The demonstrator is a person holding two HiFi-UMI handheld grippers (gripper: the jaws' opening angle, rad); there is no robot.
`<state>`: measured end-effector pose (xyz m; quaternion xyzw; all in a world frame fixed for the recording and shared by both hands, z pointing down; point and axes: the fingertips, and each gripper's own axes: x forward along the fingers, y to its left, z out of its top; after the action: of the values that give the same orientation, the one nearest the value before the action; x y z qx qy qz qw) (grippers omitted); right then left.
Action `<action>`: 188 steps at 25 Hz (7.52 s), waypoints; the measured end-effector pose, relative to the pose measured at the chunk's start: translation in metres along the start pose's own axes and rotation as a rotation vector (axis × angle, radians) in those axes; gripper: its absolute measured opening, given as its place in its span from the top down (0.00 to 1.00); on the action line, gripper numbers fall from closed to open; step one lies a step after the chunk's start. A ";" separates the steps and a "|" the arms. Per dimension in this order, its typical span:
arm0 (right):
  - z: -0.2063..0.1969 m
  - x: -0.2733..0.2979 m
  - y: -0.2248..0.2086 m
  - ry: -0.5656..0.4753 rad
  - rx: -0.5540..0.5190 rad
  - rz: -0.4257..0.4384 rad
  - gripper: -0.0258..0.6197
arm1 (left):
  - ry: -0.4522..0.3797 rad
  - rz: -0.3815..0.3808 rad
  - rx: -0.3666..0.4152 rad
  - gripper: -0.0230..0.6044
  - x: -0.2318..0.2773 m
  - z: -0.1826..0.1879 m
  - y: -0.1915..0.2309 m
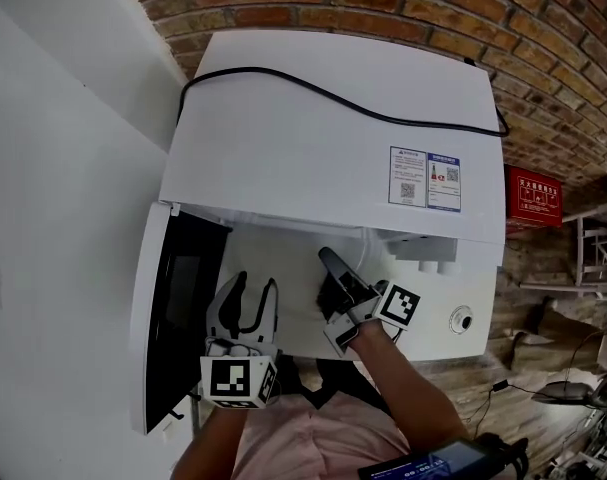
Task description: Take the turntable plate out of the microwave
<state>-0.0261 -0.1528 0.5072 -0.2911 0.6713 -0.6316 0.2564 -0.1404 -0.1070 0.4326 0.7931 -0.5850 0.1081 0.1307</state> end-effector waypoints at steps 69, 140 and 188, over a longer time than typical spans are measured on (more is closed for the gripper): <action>-0.071 -0.119 -0.028 -0.070 0.066 -0.240 0.91 | 0.073 -0.111 -0.021 0.66 -0.088 -0.062 -0.043; -0.061 -0.101 -0.029 -0.108 0.194 -0.222 0.91 | 0.278 -0.103 -0.935 0.67 -0.101 -0.144 -0.048; -0.095 -0.125 -0.020 0.369 -0.145 -0.400 0.57 | 0.188 -0.144 -1.334 0.91 -0.068 -0.121 -0.063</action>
<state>-0.0050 0.0029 0.5314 -0.3154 0.6792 -0.6624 -0.0214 -0.1028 0.0124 0.5191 0.5669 -0.4583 -0.2167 0.6493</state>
